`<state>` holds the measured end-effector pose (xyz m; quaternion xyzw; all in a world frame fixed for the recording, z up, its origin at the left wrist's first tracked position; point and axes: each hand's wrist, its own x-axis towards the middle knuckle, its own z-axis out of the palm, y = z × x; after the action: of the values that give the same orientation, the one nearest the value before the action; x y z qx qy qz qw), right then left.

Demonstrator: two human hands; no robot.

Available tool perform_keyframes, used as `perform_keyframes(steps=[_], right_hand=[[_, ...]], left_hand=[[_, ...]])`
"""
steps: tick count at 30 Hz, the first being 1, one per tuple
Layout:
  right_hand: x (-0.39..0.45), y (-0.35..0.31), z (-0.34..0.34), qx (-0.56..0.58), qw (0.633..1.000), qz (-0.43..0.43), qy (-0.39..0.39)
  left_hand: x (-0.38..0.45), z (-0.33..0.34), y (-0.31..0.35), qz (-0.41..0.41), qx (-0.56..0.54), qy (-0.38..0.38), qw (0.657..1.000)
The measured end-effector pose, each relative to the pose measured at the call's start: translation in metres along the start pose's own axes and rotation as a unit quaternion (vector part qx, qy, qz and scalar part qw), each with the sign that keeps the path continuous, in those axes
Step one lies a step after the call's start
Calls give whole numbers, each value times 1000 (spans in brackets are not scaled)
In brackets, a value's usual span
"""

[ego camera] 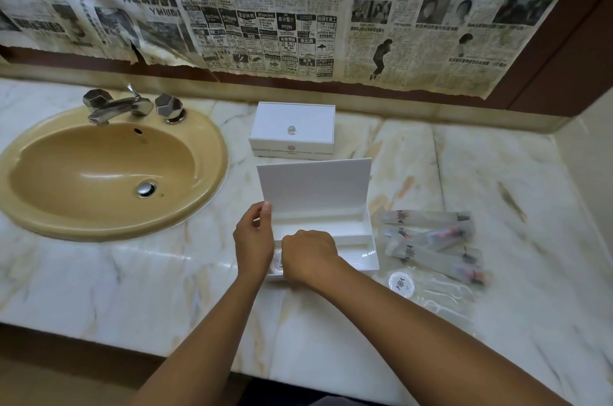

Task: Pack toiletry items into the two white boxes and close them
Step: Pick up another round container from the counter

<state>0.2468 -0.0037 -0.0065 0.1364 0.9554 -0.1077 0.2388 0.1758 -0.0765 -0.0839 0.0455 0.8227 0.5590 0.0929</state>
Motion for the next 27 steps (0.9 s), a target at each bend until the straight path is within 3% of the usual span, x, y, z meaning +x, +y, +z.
perform_keyframes(steps=[7,19,27], right_hand=[[3,-9,-1,26,999,36,-4],[-32,10,-2,141,969,124,162],[-75,60,9,168,959,183,138]], left_hand=[[0,-1,0,-5,-1,-6,1000],[-2,-4,4,4,10,-10,1000],[-3,-5,7,-5,9,-14,1000]])
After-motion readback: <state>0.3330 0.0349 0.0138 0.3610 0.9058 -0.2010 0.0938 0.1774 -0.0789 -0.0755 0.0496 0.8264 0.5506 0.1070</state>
